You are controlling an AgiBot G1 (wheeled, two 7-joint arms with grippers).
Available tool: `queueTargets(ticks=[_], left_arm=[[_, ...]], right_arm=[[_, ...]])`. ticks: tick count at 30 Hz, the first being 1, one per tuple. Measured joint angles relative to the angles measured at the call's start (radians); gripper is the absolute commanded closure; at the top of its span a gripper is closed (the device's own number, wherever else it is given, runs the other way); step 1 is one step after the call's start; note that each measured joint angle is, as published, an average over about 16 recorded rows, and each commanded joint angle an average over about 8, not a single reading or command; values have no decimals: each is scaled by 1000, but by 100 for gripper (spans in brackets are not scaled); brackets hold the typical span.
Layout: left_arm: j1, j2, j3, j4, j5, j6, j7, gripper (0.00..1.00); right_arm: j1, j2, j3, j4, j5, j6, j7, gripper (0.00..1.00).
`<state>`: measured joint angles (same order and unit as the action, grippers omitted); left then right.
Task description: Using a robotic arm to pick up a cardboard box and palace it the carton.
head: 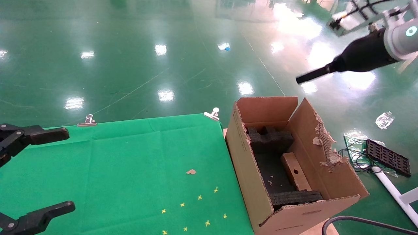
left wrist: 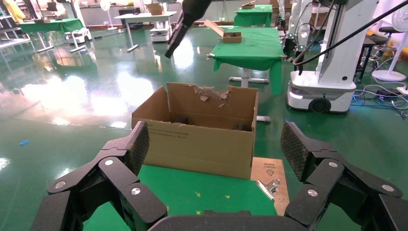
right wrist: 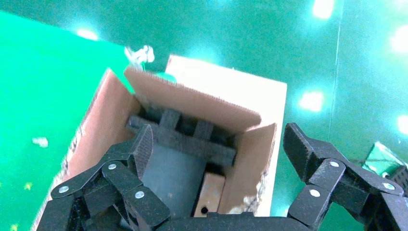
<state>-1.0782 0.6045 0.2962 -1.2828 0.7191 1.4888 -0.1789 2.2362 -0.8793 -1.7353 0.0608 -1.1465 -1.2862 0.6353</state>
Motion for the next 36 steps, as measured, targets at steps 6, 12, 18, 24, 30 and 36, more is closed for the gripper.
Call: queueTargets(ticks=[6, 12, 18, 24, 30, 36], left_arm=[[0, 0, 0, 0, 0, 0, 0, 0], [0, 0, 1, 1, 0, 0, 0, 0], [0, 0, 1, 1, 0, 0, 1, 0], [-1, 0, 1, 1, -1, 0, 1, 0], [-1, 0, 2, 1, -1, 0, 1, 0], [-1, 0, 2, 1, -1, 0, 1, 0]], right_arm=[[-9, 20, 58, 44, 30, -3, -35, 0], [-83, 41, 159, 126, 61, -17, -67, 0], [-196, 65, 295, 242, 99, -37, -107, 0], [-316, 90, 439, 363, 138, -58, -149, 0], [-436, 115, 583, 485, 177, -80, -191, 0], [-556, 140, 727, 607, 217, -101, -234, 0]])
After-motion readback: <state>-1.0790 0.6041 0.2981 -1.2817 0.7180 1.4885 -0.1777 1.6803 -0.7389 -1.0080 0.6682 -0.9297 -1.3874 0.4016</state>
